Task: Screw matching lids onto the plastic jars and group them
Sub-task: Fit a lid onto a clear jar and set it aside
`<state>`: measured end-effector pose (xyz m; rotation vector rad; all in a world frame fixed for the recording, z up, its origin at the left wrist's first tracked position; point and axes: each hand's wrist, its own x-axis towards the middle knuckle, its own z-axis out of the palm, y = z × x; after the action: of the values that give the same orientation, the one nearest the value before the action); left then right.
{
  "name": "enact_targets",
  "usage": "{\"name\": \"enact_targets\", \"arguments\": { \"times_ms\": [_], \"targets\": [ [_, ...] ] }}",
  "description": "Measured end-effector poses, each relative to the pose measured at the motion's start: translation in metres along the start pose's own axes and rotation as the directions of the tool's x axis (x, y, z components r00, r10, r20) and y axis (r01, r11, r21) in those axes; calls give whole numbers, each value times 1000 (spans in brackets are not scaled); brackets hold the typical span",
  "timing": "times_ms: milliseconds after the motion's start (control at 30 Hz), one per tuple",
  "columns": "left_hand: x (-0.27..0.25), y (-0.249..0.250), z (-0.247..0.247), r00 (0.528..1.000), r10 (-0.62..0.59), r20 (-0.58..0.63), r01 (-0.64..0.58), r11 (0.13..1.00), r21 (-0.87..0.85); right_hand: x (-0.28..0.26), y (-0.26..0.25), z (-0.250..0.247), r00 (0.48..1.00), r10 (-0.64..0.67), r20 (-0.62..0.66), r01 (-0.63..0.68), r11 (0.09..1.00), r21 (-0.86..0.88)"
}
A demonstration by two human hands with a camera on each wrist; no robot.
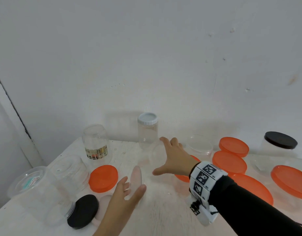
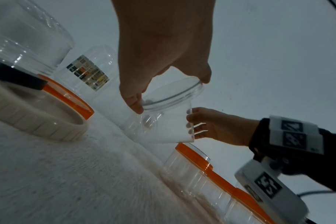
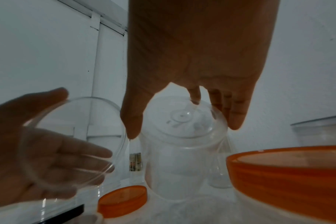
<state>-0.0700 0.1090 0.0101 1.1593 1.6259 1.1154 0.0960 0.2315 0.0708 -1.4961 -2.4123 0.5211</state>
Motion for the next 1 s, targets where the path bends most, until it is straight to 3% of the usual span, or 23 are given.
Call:
{"name": "enact_targets", "arguments": {
  "times_ms": [200,333,500,1000],
  "targets": [
    [-13,13,-4,986,75,-152,-85,995,-57,-46,12,9,998,-61,-16,63,991,115],
    [-21,17,-6,977,56,-206,-76,993,-89,-77,19,15,997,-79,-10,79,973,216],
    [-31,18,-2,981,55,-189,-71,994,-78,-109,26,13,993,-104,52,85,956,280],
    [-48,32,21,991,38,-130,-52,993,-105,-154,48,16,990,88,107,-116,949,294]
  ]
}}
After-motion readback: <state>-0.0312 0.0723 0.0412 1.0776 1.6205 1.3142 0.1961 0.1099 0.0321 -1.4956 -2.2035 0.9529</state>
